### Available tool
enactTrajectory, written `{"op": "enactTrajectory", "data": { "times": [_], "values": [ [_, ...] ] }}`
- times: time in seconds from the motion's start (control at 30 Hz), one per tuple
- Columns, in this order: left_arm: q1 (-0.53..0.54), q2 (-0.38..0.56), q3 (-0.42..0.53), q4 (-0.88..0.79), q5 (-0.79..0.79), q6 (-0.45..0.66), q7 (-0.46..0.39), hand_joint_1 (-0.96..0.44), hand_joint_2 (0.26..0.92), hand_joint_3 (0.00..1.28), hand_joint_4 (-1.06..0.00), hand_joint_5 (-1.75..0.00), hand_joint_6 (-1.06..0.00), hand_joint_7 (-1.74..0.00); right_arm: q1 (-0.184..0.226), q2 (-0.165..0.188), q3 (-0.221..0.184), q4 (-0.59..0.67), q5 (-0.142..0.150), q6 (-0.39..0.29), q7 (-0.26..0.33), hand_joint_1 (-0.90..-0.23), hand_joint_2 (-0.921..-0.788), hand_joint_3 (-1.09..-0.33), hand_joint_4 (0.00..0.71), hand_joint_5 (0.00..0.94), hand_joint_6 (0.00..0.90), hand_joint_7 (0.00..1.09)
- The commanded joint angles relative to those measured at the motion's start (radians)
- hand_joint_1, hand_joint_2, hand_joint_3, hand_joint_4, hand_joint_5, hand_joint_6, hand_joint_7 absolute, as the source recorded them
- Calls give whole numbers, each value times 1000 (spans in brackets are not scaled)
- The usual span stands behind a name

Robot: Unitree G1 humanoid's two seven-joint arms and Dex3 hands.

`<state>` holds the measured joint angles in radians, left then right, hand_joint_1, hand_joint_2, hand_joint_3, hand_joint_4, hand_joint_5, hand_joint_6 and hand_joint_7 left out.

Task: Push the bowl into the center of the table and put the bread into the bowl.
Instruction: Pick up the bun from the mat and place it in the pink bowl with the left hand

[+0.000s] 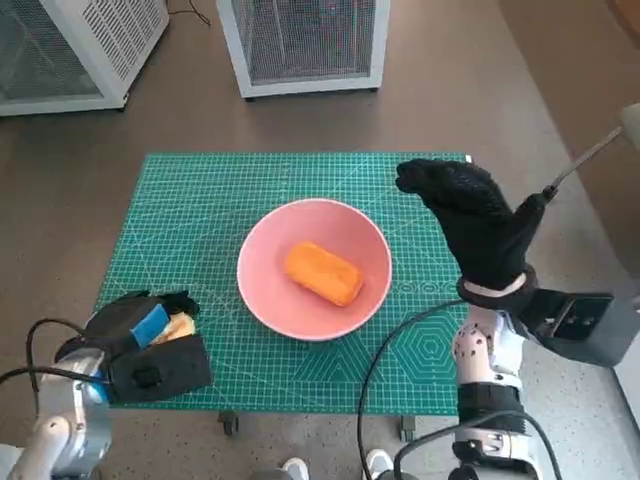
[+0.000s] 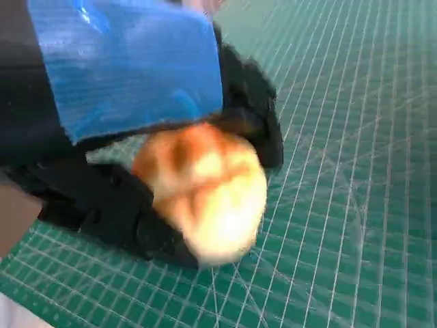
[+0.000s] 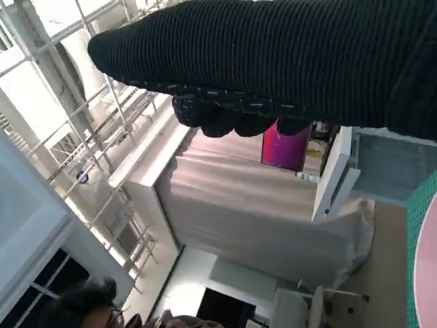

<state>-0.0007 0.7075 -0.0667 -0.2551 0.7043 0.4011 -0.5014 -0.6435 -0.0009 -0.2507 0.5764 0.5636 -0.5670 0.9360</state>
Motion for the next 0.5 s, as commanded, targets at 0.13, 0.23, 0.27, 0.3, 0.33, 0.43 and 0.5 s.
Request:
{"op": "enactTrajectory", "data": {
  "times": [0.13, 0.23, 0.27, 0.3, 0.33, 0.43, 0.5],
  "values": [
    [8, 5, 138, -198, -51, 13, 1, 3, 915, 56, -696, -1168, -665, -1121, 13, -2, 3, 21, -8, 3, -6, -532, -921, -563, 231, 0, 371, 3],
    [-6, -4, 167, -259, -53, 16, 12, 4, 915, 41, -720, -1135, -673, -1119, 8, -1, 3, 29, -9, 1, -7, -530, -921, -563, 230, 0, 370, 3],
    [-18, -8, 176, -282, -54, 16, 14, 4, 915, 40, -723, -1131, -674, -1120, 6, -1, 3, 33, -9, 1, -6, -530, -921, -563, 230, 0, 370, 3],
    [-26, -10, 181, -297, -54, 17, 16, 4, 915, 38, -729, -1124, -673, -1121, 3, -1, 2, 37, -9, 1, -5, -529, -921, -562, 230, 0, 370, 3],
    [-31, -12, 183, -304, -54, 17, 15, 4, 915, 36, -733, -1119, -673, -1122, 2, -1, 2, 39, -8, 0, -4, -529, -921, -561, 230, 0, 370, 3],
    [-78, -22, 182, -354, -50, 12, 25, 4, 908, 29, -760, -1091, -693, -1100, -5, 0, 1, 51, -7, 0, -1, -529, -921, -559, 230, 0, 370, 3],
    [-114, -30, 171, -373, -44, 5, 33, 4, 903, 24, -778, -1073, -707, -1084, -9, 0, 0, 60, -5, -1, 3, -530, -921, -557, 230, 1, 371, 3]
  ]
}}
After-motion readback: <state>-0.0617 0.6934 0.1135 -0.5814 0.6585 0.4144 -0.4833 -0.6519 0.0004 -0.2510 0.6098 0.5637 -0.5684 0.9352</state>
